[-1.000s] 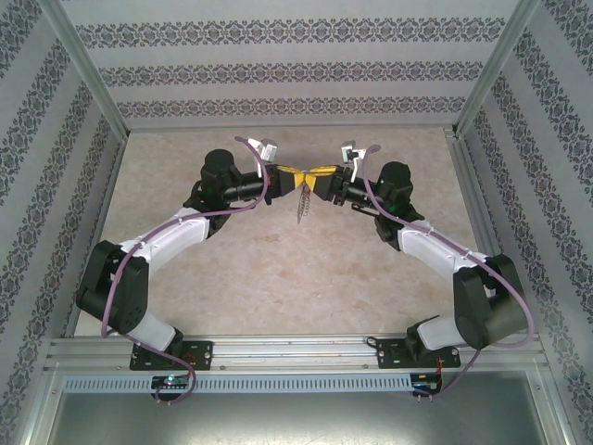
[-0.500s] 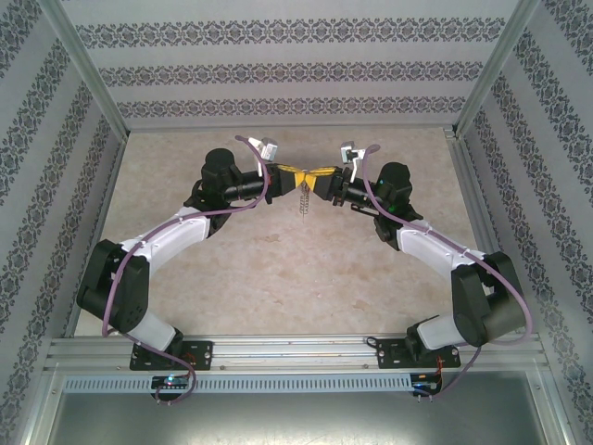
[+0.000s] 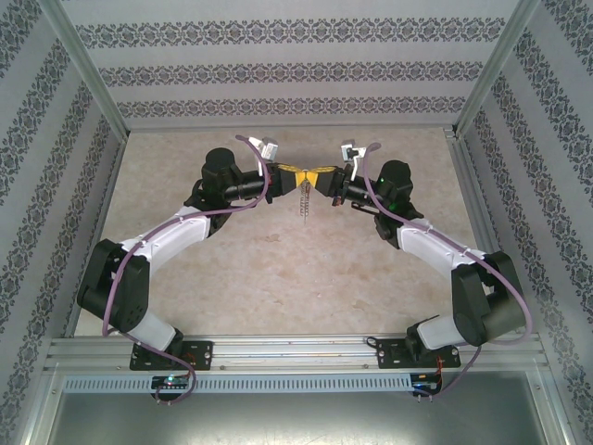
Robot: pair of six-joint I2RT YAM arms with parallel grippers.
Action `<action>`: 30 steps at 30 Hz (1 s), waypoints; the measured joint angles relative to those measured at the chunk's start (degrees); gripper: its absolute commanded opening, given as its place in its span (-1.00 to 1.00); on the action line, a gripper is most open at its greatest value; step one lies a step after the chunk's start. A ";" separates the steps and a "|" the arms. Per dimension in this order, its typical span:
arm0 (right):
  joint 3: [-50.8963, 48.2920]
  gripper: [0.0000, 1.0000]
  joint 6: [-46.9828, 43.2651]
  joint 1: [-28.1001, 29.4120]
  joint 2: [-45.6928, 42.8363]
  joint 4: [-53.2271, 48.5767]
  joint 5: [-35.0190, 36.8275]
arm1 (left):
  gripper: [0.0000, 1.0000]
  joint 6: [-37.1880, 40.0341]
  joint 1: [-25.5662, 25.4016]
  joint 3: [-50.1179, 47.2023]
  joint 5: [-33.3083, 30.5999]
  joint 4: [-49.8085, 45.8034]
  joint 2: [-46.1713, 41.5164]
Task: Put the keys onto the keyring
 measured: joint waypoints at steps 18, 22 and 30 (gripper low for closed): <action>18.73 -1.00 -34.86 -3.96 -4.83 -48.98 1.09 | -0.05 10.75 0.66 9.66 -2.12 -15.56 -0.85; 22.56 -1.00 -41.88 -3.85 -4.83 -58.23 2.16 | -0.05 12.81 0.85 12.35 -0.04 -18.67 0.04; 24.68 -1.00 -48.46 -3.85 -4.70 -67.69 2.36 | -0.05 15.37 0.83 15.32 5.22 -24.81 3.96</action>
